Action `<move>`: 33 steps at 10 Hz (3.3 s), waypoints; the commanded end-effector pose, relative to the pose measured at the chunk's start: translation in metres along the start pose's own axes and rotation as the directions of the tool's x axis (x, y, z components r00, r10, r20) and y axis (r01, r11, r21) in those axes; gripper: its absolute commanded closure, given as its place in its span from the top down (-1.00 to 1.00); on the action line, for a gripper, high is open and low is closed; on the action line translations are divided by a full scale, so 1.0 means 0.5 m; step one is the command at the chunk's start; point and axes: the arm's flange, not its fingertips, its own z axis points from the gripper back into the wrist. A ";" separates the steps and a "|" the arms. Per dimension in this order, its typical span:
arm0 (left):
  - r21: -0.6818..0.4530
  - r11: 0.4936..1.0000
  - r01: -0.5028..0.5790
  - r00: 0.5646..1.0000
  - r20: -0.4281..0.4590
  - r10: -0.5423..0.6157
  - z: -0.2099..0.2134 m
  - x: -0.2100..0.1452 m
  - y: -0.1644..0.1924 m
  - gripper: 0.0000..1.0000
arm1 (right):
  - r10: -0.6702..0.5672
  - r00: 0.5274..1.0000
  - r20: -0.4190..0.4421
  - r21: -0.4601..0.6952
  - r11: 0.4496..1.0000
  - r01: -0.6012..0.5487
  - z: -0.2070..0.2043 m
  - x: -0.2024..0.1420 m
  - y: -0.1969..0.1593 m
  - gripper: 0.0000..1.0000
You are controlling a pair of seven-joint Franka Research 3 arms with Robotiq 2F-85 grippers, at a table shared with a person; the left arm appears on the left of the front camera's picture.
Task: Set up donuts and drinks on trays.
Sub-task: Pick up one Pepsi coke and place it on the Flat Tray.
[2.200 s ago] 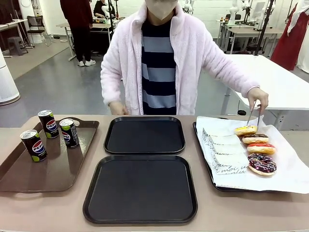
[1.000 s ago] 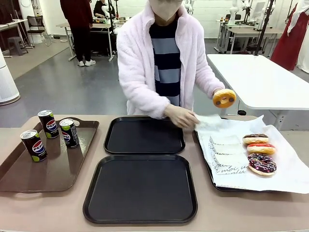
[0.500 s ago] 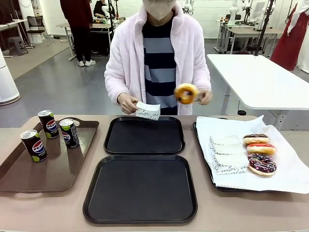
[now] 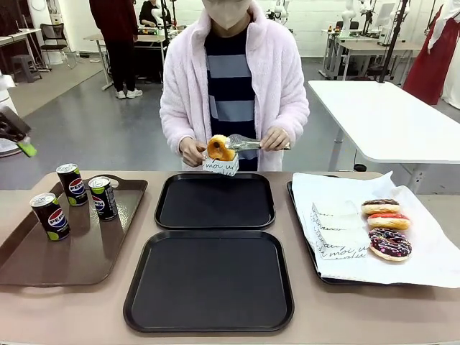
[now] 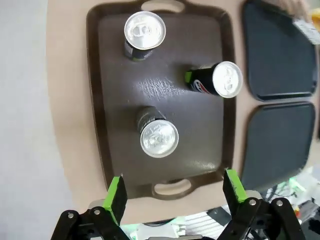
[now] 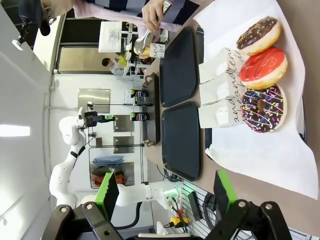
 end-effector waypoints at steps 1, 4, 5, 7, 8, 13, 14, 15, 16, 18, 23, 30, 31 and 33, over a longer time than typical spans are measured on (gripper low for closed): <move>0.081 0.996 -0.022 0.999 -0.029 0.024 -0.062 0.003 -0.030 1.00 | 0.005 1.000 0.000 0.017 1.000 -0.005 0.004 0.000 -0.002 1.00; 0.154 0.988 0.021 1.000 -0.021 -0.018 -0.131 -0.013 -0.033 1.00 | 0.005 1.000 0.000 0.017 1.000 -0.005 0.004 0.000 -0.002 1.00; 0.171 0.984 0.040 0.999 -0.018 -0.037 -0.148 -0.021 -0.029 1.00 | 0.005 1.000 0.000 0.017 1.000 -0.005 0.004 0.000 -0.002 1.00; 0.206 0.977 0.060 0.998 -0.011 -0.059 -0.176 -0.030 -0.022 1.00 | 0.005 1.000 0.000 0.017 1.000 -0.005 0.004 0.000 -0.002 1.00; 0.195 0.979 0.065 0.998 -0.008 -0.065 -0.190 -0.030 -0.020 1.00 | 0.005 1.000 0.000 0.017 1.000 -0.005 0.004 0.000 -0.002 1.00; 0.220 0.973 0.066 0.998 0.008 -0.069 -0.236 -0.014 -0.024 1.00 | 0.005 1.000 0.000 0.017 1.000 -0.005 0.004 0.000 -0.002 1.00; 0.220 0.974 0.061 0.998 0.005 -0.064 -0.245 -0.007 -0.023 1.00 | 0.005 1.000 0.000 0.017 1.000 -0.005 0.004 0.000 -0.002 1.00; 0.222 0.973 0.059 0.998 0.004 -0.062 -0.253 -0.004 -0.025 1.00 | 0.005 1.000 0.000 0.017 1.000 -0.005 0.004 0.000 -0.002 1.00; 0.223 0.973 0.060 0.998 0.004 -0.062 -0.259 -0.003 -0.028 1.00 | 0.005 1.000 0.000 0.017 1.000 -0.005 0.004 0.000 -0.002 1.00; 0.220 0.974 0.055 0.998 0.001 -0.057 -0.271 -0.001 -0.026 1.00 | 0.005 1.000 0.000 0.017 1.000 -0.005 0.004 0.000 -0.002 1.00; 0.215 0.975 0.060 0.998 -0.002 -0.061 -0.268 0.004 -0.021 -1.00 | 0.005 1.000 0.000 0.017 1.000 -0.005 0.004 0.000 -0.002 1.00; 0.226 0.967 0.116 0.991 -0.089 -0.098 -0.127 -0.049 -0.091 -1.00 | 0.005 1.000 0.000 0.017 1.000 -0.005 0.004 0.000 -0.002 1.00; 0.236 0.961 0.147 0.986 -0.117 -0.122 -0.070 -0.072 -0.135 -1.00 | 0.005 1.000 0.000 0.017 1.000 -0.005 0.004 0.000 -0.002 1.00; 0.265 0.943 0.201 0.978 -0.101 -0.180 0.003 -0.104 -0.245 -1.00 | 0.005 1.000 0.000 0.017 1.000 -0.005 0.004 0.000 -0.002 1.00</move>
